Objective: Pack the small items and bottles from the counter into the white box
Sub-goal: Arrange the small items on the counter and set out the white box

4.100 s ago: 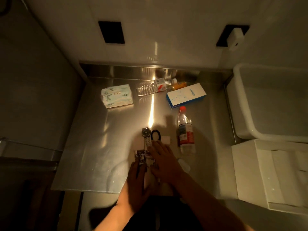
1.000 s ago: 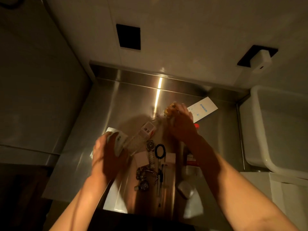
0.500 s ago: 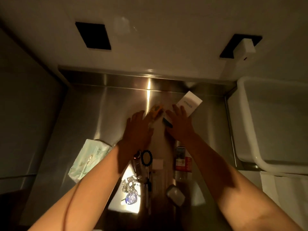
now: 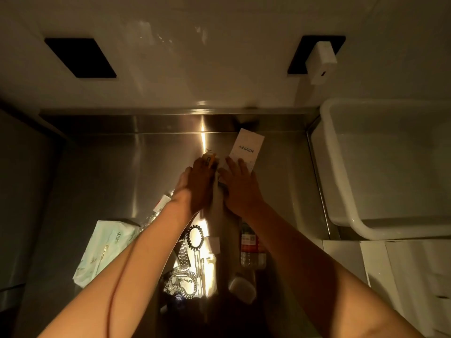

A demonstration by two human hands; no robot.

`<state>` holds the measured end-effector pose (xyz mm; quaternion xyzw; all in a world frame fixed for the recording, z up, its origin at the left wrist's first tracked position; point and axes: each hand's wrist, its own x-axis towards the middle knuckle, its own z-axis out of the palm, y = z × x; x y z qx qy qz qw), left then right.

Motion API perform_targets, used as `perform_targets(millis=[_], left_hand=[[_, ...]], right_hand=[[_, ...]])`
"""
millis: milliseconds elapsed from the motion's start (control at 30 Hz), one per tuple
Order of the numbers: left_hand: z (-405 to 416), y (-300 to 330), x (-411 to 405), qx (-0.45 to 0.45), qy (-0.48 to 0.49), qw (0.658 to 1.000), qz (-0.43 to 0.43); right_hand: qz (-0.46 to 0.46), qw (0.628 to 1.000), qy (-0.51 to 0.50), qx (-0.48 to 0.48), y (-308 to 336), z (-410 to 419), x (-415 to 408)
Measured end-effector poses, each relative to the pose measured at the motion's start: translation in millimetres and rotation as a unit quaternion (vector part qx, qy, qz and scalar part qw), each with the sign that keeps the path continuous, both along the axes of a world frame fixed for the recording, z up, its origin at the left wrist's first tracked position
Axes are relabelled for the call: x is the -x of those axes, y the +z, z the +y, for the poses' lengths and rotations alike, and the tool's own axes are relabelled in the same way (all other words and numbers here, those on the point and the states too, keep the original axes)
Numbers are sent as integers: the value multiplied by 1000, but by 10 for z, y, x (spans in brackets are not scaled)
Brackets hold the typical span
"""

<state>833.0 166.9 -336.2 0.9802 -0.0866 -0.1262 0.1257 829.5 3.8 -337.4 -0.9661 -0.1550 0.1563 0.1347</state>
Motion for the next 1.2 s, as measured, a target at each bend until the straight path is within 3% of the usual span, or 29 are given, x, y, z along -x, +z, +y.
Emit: perform_targets(millis=[100, 167, 233, 333, 533, 733, 933, 1033, 1200], left_hand=[[-92, 70, 50, -117, -49, 992, 4], [-137, 68, 154, -218, -113, 969, -17], [-152, 46, 266, -254, -128, 958, -29], [-179, 58, 466, -235, -107, 965, -46], [-191, 107, 860, -112, -28, 981, -156], [-127, -21, 1127, -66, 17, 997, -34], [-47, 95, 1326, 2, 24, 997, -71], [-51, 204, 1308, -15, 22, 998, -59], [-140, 302, 1144, -37, 16, 998, -53]], right_hand=[[8, 1000, -9, 9, -16, 52, 23], [14, 1000, -9, 21, -8, 86, 47], [3, 999, -6, 38, 15, 102, 100], [-15, 999, 11, 36, 90, 142, 205], [26, 1000, 15, 6, 120, 231, 437], [53, 998, 15, -43, 47, 165, 690], [41, 997, -19, -54, 215, 74, 687], [-5, 997, -21, -70, 362, -4, 409], [-28, 999, -19, -10, 442, -170, -266]])
